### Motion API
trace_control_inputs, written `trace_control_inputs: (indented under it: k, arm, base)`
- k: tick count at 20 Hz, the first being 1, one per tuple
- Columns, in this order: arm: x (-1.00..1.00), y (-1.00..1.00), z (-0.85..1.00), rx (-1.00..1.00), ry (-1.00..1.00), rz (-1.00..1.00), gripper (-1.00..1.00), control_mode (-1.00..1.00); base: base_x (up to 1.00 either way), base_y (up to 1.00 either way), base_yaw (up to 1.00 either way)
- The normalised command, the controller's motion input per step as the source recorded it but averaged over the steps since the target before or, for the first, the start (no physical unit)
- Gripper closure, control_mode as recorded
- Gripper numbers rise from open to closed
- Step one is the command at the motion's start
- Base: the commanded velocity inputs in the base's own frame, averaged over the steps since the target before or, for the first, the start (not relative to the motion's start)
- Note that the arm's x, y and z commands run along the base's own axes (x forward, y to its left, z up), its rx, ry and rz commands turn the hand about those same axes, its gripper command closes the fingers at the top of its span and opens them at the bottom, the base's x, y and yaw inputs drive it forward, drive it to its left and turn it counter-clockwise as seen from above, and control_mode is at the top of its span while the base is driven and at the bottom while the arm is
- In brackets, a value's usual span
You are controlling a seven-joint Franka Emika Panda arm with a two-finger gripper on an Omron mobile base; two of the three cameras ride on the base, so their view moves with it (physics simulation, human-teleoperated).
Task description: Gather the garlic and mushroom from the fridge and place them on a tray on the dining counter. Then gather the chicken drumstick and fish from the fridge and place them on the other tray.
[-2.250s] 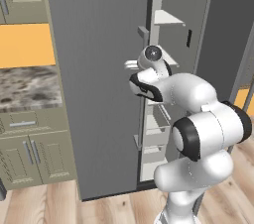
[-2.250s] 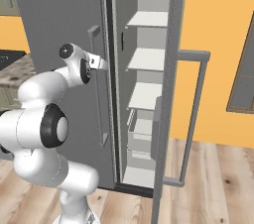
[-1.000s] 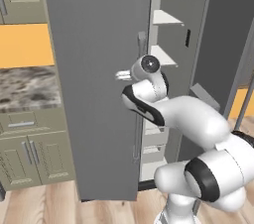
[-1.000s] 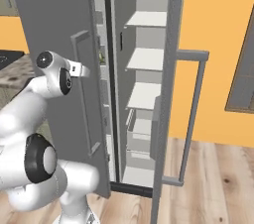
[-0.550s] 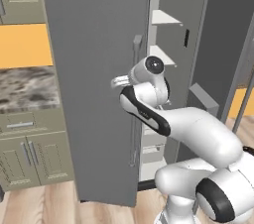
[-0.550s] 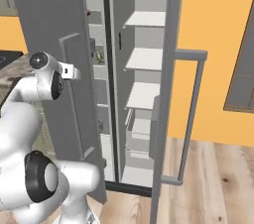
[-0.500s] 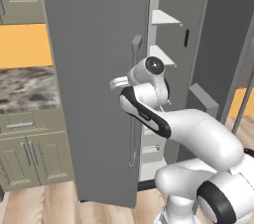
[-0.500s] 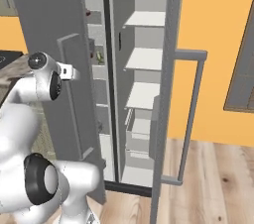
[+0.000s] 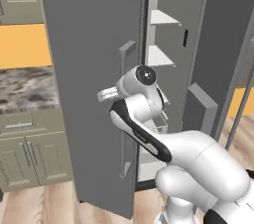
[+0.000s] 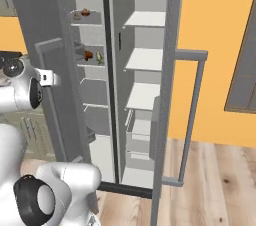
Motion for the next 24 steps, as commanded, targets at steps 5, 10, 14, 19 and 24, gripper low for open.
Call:
trace_control_inputs:
  k: [5, 10, 14, 19, 24]
  arm:
    - [-0.57, 1.0, 0.0, -0.04, 0.0, 0.1, 1.0, -1.0]
    - [-0.56, 1.0, 0.0, -0.05, 0.0, 0.1, 1.0, -1.0]
    - [-0.54, 1.0, -0.01, -0.05, 0.01, 0.09, -1.0, -1.0]
    - [-0.85, 0.73, -0.07, -0.04, -0.13, 0.08, -1.0, -1.0]
    - [-1.0, 0.1, 0.12, 0.01, -0.25, 0.06, -1.0, -1.0]
  base:
    - [0.0, 0.0, 0.0]
    - [0.0, 0.0, 0.0]
    - [0.0, 0.0, 0.0]
    - [0.0, 0.0, 0.0]
    - [0.0, 0.0, 0.0]
